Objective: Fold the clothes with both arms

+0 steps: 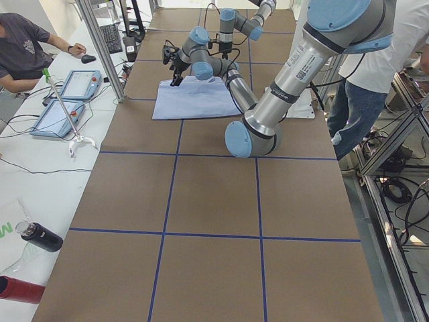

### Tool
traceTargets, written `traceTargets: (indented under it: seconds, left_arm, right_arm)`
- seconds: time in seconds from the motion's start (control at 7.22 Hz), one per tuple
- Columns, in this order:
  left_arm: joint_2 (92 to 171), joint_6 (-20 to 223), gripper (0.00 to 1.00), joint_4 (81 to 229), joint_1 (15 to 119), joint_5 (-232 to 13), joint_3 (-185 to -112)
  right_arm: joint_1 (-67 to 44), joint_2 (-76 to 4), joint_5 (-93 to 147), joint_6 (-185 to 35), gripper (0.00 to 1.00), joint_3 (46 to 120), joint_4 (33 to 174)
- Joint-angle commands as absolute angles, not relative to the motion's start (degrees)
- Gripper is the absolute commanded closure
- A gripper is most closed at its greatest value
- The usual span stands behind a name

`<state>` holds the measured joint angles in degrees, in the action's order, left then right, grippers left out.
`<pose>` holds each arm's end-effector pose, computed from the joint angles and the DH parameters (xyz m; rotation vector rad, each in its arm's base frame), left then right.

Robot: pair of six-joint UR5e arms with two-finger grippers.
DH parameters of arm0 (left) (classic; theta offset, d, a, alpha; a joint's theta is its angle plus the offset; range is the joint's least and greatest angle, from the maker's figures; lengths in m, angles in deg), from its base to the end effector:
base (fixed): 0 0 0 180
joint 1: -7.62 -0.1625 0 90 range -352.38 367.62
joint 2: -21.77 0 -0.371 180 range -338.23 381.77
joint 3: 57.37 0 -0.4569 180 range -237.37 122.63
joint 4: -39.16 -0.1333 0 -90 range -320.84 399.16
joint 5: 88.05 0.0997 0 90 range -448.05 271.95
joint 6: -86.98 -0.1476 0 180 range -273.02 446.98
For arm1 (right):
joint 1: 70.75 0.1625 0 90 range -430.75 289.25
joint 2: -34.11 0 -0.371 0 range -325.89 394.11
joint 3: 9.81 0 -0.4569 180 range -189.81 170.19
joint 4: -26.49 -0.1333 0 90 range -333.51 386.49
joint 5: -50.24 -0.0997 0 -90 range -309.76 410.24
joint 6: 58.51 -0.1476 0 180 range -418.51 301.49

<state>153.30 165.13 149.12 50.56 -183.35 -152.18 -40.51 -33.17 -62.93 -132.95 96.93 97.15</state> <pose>0.4573 -0.5890 0.0775 0.4633 1.0736 -0.4266 -0.5356 -0.3993 0.1993 0.0545 -1.0731 0.0236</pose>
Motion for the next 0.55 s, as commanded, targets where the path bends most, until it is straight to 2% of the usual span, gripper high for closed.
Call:
traceTargets:
  seconds: [0.0, 0.42]
  left_arm:
    - [153.08, 163.18, 0.02, 149.38, 50.60, -183.23, -152.47]
    - [153.34, 163.18, 0.02, 149.38, 50.60, -183.23, -152.47]
  right_arm:
    - [-40.52, -33.82, -64.36, -135.23, 0.78, 90.41, 85.51]
    - [-41.04, -34.09, -67.18, -137.96, 0.67, 89.33, 84.49]
